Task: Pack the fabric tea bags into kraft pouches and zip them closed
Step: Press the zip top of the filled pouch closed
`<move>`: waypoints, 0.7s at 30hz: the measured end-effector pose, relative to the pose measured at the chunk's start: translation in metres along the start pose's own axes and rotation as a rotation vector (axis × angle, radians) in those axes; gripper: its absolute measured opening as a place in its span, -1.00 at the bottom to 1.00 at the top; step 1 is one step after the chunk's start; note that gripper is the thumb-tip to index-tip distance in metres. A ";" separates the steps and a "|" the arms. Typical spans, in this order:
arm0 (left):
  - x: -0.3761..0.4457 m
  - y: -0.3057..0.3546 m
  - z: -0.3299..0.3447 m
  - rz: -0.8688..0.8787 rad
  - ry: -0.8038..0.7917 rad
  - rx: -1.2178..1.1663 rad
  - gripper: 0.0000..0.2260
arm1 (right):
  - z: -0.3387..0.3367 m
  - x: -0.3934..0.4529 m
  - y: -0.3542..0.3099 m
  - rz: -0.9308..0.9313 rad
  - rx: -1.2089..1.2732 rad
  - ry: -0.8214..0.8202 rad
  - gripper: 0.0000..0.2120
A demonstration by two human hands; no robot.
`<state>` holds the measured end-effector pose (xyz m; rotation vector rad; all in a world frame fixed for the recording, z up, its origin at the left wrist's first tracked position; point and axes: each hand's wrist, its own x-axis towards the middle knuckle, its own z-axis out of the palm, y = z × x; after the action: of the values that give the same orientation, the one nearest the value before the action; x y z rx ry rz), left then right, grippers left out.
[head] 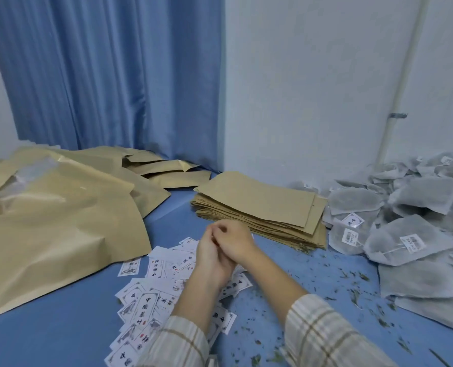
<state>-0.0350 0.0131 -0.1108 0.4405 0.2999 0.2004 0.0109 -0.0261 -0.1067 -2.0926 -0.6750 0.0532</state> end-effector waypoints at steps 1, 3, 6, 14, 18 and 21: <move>0.005 -0.005 0.003 -0.024 -0.004 0.020 -0.69 | -0.008 0.004 0.009 -0.041 -0.096 0.021 -0.77; 0.017 -0.011 0.009 -0.048 0.020 0.113 -0.72 | -0.025 0.013 0.029 -0.112 -0.355 0.070 -0.71; 0.031 -0.019 0.015 -0.055 0.055 0.239 -0.68 | -0.052 0.025 0.057 -0.095 -0.755 0.149 -0.50; 0.048 -0.037 0.011 -0.098 0.064 0.274 -0.55 | -0.095 0.019 0.110 -0.024 -1.091 0.226 -0.67; 0.042 -0.046 0.017 -0.106 0.060 0.264 -0.55 | -0.103 -0.005 0.111 -0.511 -1.109 0.498 -0.79; 0.032 -0.050 0.021 -0.103 0.007 0.223 -0.52 | -0.107 -0.025 0.119 -0.832 -0.979 0.614 -0.89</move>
<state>0.0084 -0.0308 -0.1224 0.6437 0.3528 0.0679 0.0728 -0.1718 -0.1422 -2.2785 -1.2577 -1.5819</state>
